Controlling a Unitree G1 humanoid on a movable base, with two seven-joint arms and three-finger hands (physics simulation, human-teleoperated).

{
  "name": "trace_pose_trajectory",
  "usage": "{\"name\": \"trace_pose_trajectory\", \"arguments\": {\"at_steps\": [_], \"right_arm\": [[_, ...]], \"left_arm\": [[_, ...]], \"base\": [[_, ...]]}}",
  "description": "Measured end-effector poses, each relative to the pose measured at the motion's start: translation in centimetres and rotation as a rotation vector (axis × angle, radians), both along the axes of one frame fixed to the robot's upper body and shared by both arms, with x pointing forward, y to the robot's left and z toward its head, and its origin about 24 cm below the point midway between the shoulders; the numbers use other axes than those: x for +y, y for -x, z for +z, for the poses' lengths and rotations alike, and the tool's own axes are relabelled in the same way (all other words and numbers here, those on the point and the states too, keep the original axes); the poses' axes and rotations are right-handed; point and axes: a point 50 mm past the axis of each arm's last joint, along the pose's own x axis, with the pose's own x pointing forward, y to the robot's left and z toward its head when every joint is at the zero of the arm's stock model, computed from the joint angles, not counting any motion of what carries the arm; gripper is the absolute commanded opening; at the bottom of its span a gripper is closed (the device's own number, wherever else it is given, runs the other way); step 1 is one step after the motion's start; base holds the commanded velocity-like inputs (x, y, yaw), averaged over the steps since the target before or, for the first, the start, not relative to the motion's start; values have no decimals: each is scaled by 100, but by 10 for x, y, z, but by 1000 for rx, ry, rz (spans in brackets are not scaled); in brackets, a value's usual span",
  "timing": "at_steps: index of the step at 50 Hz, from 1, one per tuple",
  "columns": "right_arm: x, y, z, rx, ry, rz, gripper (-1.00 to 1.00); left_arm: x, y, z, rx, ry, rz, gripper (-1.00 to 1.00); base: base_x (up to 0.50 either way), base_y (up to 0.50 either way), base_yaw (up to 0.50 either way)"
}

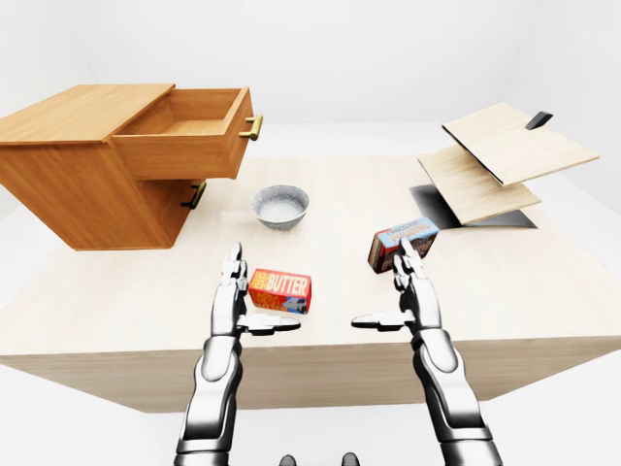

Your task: Close the top drawer of the cabinet.

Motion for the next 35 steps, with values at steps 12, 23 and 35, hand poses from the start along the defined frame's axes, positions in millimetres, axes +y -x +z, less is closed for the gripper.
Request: {"name": "trace_pose_trajectory", "arguments": {"at_steps": [12, 23, 35], "right_arm": [[-5, -2, 2, -1, 8, 6, 100], [-6, -8, 18, -24, 23, 10, 100], [0, -20, 76, -259, 57, 36, 100]], "left_arm": [[6, -1, 1, 5, -3, 2, 100], [9, -5, 11, 4, -9, 2, 100], [10, -17, 57, -182, -21, -17, 100]], "base": [[0, 0, 0], [0, 0, 0], [0, 0, 0]]}}
